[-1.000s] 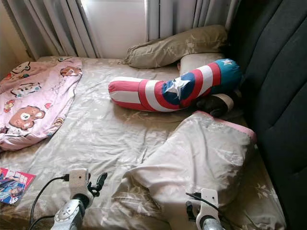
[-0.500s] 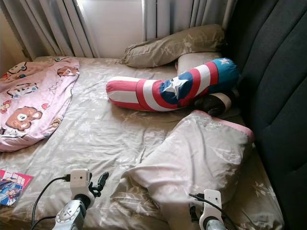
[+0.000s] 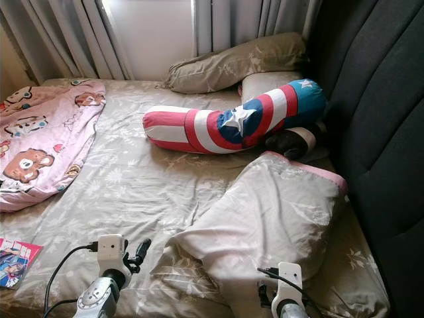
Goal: Clean up the room
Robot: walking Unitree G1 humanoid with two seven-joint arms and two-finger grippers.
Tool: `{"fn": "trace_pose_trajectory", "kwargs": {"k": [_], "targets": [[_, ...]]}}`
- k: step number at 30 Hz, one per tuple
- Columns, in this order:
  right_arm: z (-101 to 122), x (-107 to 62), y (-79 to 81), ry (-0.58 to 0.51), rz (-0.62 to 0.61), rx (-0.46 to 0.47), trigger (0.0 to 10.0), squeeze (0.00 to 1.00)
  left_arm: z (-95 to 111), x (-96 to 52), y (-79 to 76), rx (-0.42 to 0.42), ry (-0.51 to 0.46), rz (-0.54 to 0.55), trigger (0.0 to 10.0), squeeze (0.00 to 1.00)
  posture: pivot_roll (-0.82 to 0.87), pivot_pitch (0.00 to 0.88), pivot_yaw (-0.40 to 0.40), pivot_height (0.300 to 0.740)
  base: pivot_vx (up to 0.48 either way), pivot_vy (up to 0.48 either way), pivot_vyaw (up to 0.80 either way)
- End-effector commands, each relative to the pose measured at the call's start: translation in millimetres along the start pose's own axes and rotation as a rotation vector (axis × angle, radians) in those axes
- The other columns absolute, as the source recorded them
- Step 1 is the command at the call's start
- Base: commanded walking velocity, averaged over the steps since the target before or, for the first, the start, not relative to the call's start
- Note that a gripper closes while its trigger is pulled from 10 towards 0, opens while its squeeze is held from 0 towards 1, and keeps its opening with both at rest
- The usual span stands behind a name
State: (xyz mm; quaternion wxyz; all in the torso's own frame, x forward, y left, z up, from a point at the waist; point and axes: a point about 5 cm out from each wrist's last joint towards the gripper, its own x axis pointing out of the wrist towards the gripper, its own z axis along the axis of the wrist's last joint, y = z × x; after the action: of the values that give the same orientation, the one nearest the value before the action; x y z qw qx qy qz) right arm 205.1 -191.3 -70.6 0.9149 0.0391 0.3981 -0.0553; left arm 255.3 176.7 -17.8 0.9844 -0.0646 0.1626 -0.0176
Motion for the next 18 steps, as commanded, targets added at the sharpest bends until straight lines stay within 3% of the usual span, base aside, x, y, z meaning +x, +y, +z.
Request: {"fn": "trace_pose_trajectory", "kwargs": {"k": [1,18], "targets": [[1.2,0.5,1.1,0.001,0.001,0.002,10.0,0.00,-1.4,0.2,-0.8,0.006,0.015,-0.008,10.0,0.00,0.08,0.000,-0.016,0.740,0.000,0.000,0.00],[1.3,0.2,-1.3,-0.004,0.000,0.007,10.0,0.00,2.4,2.1,-3.8,0.016,-0.008,-0.018,10.0,0.00,0.08,0.000,-0.016,0.740,0.193,0.000,0.00]]}}
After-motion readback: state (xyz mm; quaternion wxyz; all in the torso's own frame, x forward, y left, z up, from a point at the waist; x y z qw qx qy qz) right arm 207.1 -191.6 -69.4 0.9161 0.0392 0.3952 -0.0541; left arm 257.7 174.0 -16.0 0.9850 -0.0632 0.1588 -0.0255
